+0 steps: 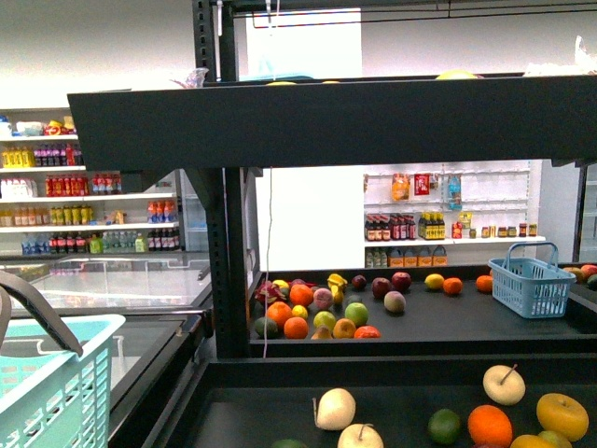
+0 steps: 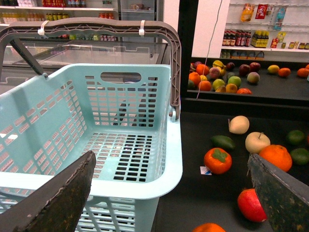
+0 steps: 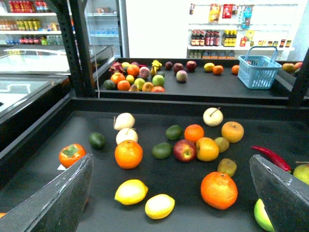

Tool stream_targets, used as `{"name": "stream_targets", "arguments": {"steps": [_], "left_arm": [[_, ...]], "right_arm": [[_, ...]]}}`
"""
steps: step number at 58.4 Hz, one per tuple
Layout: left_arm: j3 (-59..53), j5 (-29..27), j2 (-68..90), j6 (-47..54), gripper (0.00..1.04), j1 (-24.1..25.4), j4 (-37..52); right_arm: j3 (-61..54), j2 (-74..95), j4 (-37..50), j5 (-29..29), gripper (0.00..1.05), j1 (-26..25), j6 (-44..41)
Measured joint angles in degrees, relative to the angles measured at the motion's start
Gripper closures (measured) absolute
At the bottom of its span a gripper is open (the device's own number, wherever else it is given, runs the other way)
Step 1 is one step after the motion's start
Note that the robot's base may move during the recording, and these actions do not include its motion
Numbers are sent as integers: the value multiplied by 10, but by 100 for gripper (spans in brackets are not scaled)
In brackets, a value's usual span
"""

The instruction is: Pick lemon from shelf

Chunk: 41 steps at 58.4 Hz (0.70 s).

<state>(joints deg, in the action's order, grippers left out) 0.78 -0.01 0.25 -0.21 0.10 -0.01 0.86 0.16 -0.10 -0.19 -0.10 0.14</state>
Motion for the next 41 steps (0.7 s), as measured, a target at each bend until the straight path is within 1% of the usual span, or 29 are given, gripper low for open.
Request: {"name": "stream_targets", "arguments": {"steps": [9,10,12,13,14,17,23,28,33,37,41], "left_arm": [[0,0,0,0,8,0,0],[3,5,5,-8,8,0,-10],[21,23,26,-39,8,2,-63],[26,25,34,-48,8,2,-70],[34,34,51,-66,8,3,-96],[43,61,91,-112,8,10,-107],[77,123,184,-182,8,51,-51],[140,183,277,-236,8,95,16],[224,252,383,-320,8,146,79],[280,286,454,-395,8,172,115],[330,294,520,-457,8,187,132]], "right_arm": [[0,0,0,0,7,0,0],[0,0,0,0,7,0,0],[0,0,0,0,7,0,0],[0,0,0,0,7,0,0],[0,0,0,0,7,0,0],[0,0,0,0,7,0,0],[0,0,0,0,7,0,0],[0,0,0,0,7,0,0],[0,0,0,0,7,0,0],[0,0,0,0,7,0,0],[0,0,0,0,7,0,0]]}}
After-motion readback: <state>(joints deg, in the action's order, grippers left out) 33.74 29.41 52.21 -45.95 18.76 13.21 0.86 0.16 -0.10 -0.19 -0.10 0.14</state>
